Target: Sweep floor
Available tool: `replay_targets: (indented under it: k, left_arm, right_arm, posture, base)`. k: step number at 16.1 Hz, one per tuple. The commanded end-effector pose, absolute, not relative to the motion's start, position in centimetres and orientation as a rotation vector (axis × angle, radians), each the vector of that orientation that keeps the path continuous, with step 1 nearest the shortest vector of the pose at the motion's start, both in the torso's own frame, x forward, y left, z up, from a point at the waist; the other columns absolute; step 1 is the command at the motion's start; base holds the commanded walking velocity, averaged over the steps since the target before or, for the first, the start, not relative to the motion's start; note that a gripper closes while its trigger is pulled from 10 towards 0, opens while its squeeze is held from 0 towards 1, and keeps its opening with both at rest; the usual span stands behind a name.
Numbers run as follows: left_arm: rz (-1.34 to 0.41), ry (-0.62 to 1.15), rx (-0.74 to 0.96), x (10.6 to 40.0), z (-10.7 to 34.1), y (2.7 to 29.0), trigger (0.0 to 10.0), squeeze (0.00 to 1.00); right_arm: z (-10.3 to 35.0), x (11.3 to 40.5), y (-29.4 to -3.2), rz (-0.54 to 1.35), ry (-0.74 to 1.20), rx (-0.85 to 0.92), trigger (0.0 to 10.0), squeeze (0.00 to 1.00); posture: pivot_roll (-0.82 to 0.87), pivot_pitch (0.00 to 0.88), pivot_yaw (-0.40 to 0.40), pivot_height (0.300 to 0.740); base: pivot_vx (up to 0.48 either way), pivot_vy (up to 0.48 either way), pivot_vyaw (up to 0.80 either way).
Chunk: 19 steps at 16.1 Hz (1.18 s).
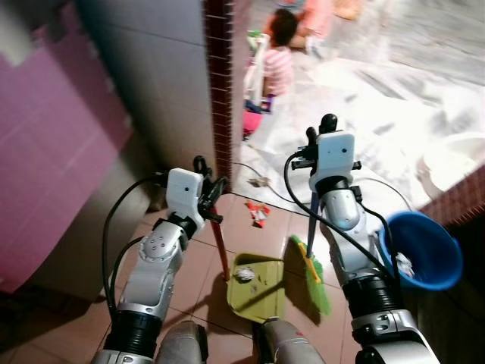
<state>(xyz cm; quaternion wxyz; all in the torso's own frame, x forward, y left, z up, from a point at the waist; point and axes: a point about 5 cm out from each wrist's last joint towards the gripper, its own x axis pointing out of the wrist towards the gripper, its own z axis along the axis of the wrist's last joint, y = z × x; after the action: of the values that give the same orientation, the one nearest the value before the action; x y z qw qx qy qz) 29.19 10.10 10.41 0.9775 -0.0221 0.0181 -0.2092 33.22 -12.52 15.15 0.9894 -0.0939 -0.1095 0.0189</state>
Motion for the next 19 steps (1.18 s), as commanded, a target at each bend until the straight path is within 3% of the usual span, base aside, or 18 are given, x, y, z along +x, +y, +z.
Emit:
replay_targets:
  k: [1, 10, 15, 19]
  left_arm:
    - [-0.445, 0.004, -0.067, 29.1, 11.0, 9.4, 10.0, 0.0]
    - [-0.456, 0.013, -0.067, 28.8, 10.6, 8.7, 10.0, 0.0]
    - [-0.481, 0.009, -0.058, 28.3, 10.0, 7.7, 10.0, 0.0]
    - [-0.318, -0.026, -0.075, 28.8, 9.8, 10.0, 10.0, 0.0]
  right_arm:
    - [15.2, 33.0, -12.5, 0.039, -0.227, -0.187, 10.0, 0.0]
    - [14.7, 33.0, -12.3, 0.045, -0.206, -0.182, 10.0, 0.0]
    - [14.0, 33.1, -13.0, 0.016, -0.187, -0.167, 10.0, 0.0]
    - [12.4, 31.8, -14.8, -0.026, -0.14, -0.168, 10.0, 0.0]
  posture:
    - [-0.02, 0.128, 0.012, 0.74]
    - [-0.02, 0.116, 0.005, 0.74]
    - [-0.02, 0.02, 0.017, 0.74]
    - [-0.04, 0.0, 0.037, 0.74]
  base:
    - [0.0, 0.472, -0.66]
    - [0.0, 0.461, -0.06]
    - [0.0, 0.0, 0.0]
    - [0.0, 0.0, 0.0]
